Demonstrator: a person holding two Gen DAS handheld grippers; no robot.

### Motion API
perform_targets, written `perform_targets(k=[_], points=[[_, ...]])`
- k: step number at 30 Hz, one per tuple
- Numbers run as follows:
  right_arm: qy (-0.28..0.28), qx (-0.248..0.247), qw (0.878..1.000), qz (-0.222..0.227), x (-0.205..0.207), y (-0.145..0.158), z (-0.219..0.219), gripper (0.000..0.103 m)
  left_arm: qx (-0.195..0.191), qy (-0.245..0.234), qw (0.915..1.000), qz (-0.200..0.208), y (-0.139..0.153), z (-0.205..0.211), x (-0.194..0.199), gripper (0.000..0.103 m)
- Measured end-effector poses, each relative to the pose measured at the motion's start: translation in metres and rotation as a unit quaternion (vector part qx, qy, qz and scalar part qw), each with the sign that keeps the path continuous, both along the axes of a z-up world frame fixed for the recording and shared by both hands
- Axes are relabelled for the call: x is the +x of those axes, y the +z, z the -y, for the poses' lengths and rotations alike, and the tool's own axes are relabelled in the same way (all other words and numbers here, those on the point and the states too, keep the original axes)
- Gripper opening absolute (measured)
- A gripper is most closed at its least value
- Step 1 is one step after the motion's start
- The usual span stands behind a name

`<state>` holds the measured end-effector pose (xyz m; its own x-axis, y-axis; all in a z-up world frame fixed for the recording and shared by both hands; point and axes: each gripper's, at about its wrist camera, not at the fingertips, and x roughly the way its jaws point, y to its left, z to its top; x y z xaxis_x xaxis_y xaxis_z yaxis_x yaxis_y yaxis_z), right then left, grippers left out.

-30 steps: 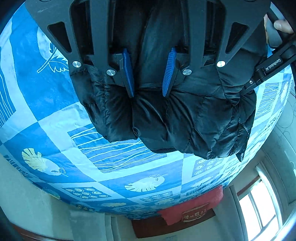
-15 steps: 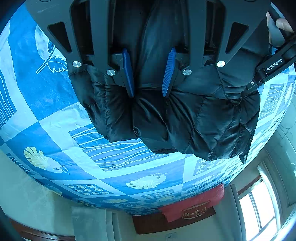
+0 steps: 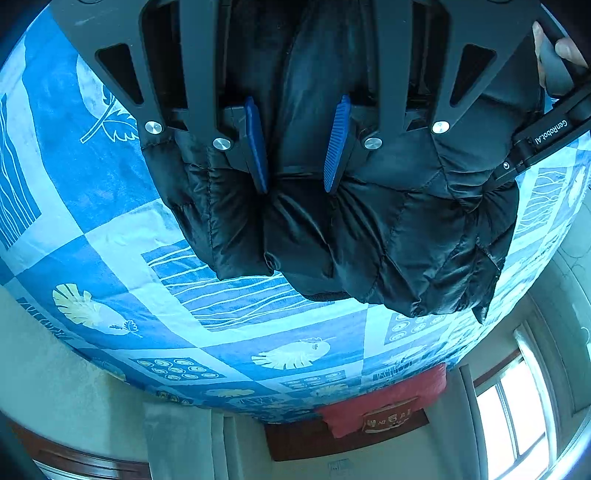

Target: Fold large clothes

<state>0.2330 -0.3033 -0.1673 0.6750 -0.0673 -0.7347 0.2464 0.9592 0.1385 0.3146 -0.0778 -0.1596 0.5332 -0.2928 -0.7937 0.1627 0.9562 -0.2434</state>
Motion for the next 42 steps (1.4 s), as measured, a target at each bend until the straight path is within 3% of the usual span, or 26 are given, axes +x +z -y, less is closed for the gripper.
perform_targets(k=[10,17,21,25,32,34,37,42], points=[[0.007,-0.009,1.0,-0.007,0.002,0.011,-0.001,0.032,0.005,0.002,0.9999,-0.013,0.008,-0.002,0.003,0.081],[0.0,-0.006,1.0,0.005,-0.007,0.022,-0.002,0.039,-0.057,0.054,0.996,-0.042,0.011,-0.023,-0.001,0.081],[-0.013,0.019,0.999,0.034,-0.024,0.036,0.003,0.053,-0.113,0.104,0.9865,-0.058,0.015,-0.044,-0.015,0.08],[-0.047,0.064,0.995,0.06,-0.046,0.044,0.02,0.059,-0.149,0.139,0.9775,-0.054,0.017,-0.062,-0.031,0.08],[-0.098,0.174,0.979,0.044,-0.061,0.012,0.057,0.071,-0.212,0.225,0.9487,-0.067,-0.004,-0.105,-0.06,0.08],[-0.104,0.203,0.972,0.048,-0.063,0.002,0.063,0.077,-0.232,0.222,0.942,-0.097,-0.017,-0.109,-0.059,0.08],[-0.107,0.216,0.969,0.045,-0.062,-0.005,0.068,0.085,-0.28,0.223,0.9255,-0.123,-0.031,-0.114,-0.057,0.082],[-0.112,0.289,0.95,0.046,-0.063,-0.031,0.083,0.092,-0.313,0.219,0.9159,-0.124,-0.038,-0.111,-0.057,0.085]])
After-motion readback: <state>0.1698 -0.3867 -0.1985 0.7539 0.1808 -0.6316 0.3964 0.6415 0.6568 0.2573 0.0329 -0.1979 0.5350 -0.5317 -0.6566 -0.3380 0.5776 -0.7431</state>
